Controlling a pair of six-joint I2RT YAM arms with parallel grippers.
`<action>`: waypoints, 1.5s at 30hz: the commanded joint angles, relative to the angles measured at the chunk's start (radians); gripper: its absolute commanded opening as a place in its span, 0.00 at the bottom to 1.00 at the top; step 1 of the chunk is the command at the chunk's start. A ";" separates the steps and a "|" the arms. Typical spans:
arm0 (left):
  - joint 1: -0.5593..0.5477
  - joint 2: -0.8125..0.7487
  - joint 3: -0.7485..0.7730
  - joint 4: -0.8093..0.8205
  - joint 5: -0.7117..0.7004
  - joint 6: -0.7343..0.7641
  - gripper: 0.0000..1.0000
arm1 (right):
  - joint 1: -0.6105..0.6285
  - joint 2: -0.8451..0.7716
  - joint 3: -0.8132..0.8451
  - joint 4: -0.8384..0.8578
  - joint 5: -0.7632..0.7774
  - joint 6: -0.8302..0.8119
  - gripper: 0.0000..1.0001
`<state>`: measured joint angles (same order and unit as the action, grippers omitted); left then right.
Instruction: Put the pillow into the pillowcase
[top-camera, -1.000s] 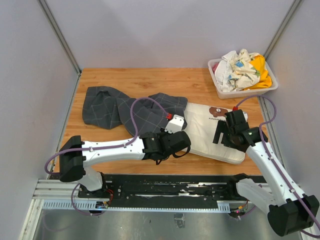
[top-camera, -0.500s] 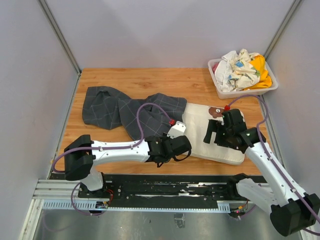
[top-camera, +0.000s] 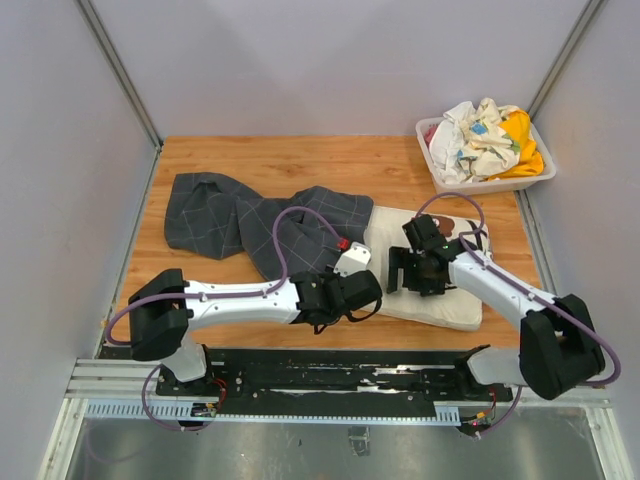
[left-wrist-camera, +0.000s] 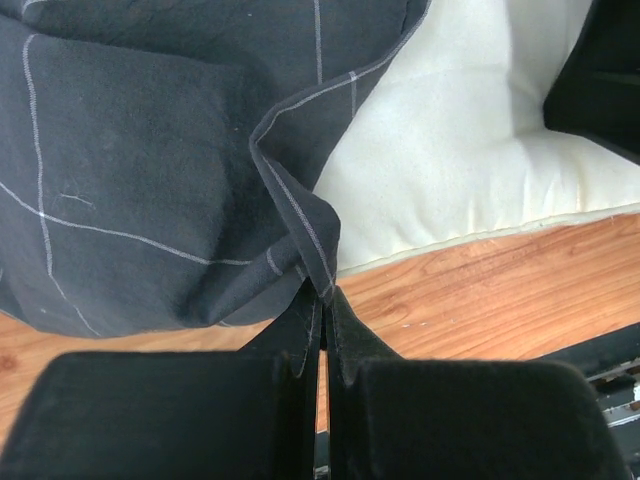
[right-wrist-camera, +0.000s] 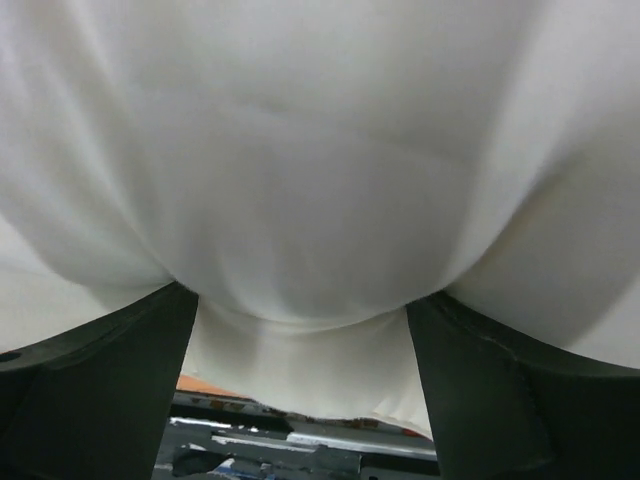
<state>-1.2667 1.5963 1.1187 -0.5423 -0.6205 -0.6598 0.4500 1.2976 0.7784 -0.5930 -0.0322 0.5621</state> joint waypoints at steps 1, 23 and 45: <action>0.013 0.018 -0.008 0.058 0.012 -0.011 0.00 | 0.043 0.133 -0.066 0.147 -0.006 0.022 0.71; 0.136 -0.072 0.294 -0.058 0.226 0.150 0.00 | 0.159 -0.084 0.327 0.146 -0.158 0.095 0.01; 0.223 -0.035 0.440 -0.047 0.528 0.182 0.00 | 0.149 -0.005 0.337 0.372 -0.275 0.258 0.01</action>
<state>-1.0779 1.5665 1.5673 -0.7322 -0.1913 -0.4759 0.5903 1.2938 1.0725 -0.3508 -0.2054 0.7555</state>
